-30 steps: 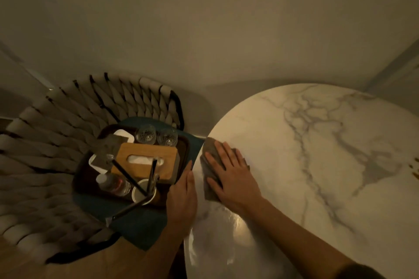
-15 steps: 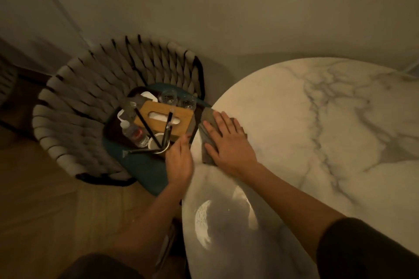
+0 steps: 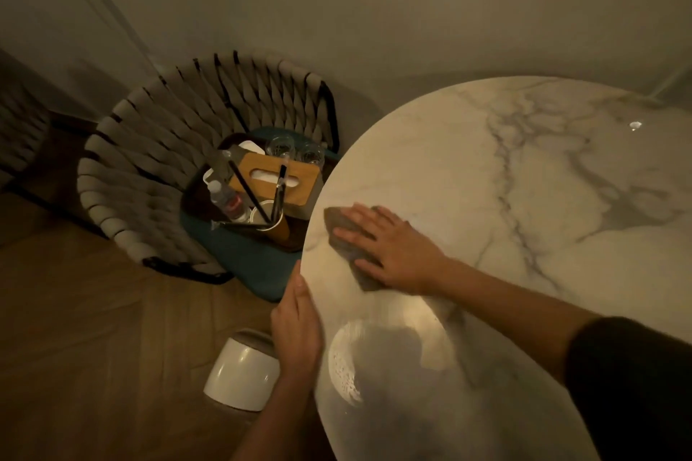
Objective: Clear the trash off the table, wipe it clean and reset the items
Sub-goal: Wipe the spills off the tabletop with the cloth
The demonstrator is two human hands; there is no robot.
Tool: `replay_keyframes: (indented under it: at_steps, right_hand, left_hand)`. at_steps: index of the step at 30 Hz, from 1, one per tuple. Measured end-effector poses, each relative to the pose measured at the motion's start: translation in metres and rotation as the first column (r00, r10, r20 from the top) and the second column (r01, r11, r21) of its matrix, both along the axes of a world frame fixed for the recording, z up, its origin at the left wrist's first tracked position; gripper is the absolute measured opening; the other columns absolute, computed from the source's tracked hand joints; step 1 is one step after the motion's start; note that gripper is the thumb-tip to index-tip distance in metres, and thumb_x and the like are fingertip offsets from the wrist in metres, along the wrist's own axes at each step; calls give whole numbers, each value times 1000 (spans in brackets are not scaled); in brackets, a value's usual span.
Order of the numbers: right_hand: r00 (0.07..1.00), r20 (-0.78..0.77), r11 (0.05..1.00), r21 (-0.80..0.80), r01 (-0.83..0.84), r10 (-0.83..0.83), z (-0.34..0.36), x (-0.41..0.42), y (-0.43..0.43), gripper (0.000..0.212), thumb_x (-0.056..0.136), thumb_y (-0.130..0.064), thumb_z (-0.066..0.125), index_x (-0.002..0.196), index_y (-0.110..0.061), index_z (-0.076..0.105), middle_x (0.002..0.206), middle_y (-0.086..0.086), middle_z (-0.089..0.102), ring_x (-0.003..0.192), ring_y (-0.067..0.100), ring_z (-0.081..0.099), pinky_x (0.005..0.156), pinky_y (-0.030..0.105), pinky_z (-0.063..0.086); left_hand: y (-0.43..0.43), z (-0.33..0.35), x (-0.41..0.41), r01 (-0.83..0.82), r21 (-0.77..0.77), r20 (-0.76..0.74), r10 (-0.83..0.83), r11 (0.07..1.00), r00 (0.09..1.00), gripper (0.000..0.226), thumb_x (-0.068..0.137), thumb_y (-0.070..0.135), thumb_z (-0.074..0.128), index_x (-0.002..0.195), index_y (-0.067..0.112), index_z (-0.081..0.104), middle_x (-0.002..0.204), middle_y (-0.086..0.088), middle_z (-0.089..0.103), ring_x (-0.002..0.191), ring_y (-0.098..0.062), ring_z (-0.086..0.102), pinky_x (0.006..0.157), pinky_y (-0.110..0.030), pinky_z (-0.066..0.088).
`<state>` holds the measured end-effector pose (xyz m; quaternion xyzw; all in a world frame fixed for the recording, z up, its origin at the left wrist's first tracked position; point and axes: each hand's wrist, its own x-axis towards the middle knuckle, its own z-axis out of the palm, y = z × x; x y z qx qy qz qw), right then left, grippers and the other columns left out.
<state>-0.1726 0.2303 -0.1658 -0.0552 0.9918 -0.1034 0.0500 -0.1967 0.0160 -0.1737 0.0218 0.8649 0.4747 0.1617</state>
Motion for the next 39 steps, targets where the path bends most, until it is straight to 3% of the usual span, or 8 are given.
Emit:
replay_keyframes:
  at_steps: [3,9,15,19,23,27,35,39]
  right_hand:
    - [986,-9,985,48,165,-165,-4,-35,37,65,94,-57,13,154,-33,17,164,4,8,151,21,2,122,42,5]
    - [959,-40,958,37,283,-281,-4,-31,8,61,100,-53,24,155,-30,15,164,4,5,151,22,-1,122,43,3]
    - [998,-18,998,3,65,-65,2,87,-77,62,99,-53,27,155,-33,10,164,5,0,151,23,-5,122,42,-2]
    - [997,13,993,82,-83,82,-4,133,-44,59,100,-53,28,155,-32,17,164,1,3,151,19,-2,122,38,1]
    - [960,-9,957,78,280,-280,-7,135,-1,62,97,-56,18,154,-31,20,164,2,10,151,21,7,122,41,8]
    - [785,-76,786,9,618,-615,-15,157,-40,64,95,-53,16,153,-28,24,163,7,15,150,25,11,121,45,11]
    - [882,-21,882,28,471,-471,-7,301,-62,60,100,-50,27,155,-31,13,164,3,6,151,21,1,122,41,3]
    - [675,-38,672,68,737,-737,-7,337,-1,63,96,-53,14,154,-30,17,164,4,8,151,21,2,122,44,8]
  left_hand:
    - [-4,-10,-3,24,-48,-11,-24,999,1000,53,95,57,25,139,36,46,113,-1,62,102,-17,59,93,-46,51]
    - [2,-4,-7,19,-75,-36,-22,997,999,42,102,41,31,138,29,49,108,1,61,104,-21,59,94,-40,47]
    - [1,5,-7,46,-104,-176,-64,993,982,41,104,36,30,141,30,46,135,-3,54,121,-23,50,95,-37,41]
    - [-5,5,30,287,-273,-393,-379,918,838,47,104,36,29,150,27,30,158,4,22,145,-14,20,116,-44,22]
    - [-17,9,87,467,-381,-348,-592,798,727,48,104,41,25,152,32,22,161,7,15,148,-9,8,121,-45,10]
    - [-21,7,115,521,-482,-283,-688,704,669,53,101,45,17,152,32,21,161,7,13,148,-10,5,122,-44,2]
    - [39,17,156,614,-557,-312,-826,560,470,65,94,50,6,152,29,24,162,4,15,149,-14,7,119,-45,7]
    - [54,5,171,604,-590,-314,-842,536,439,67,93,52,5,152,28,26,161,4,17,149,-15,11,119,-45,9]
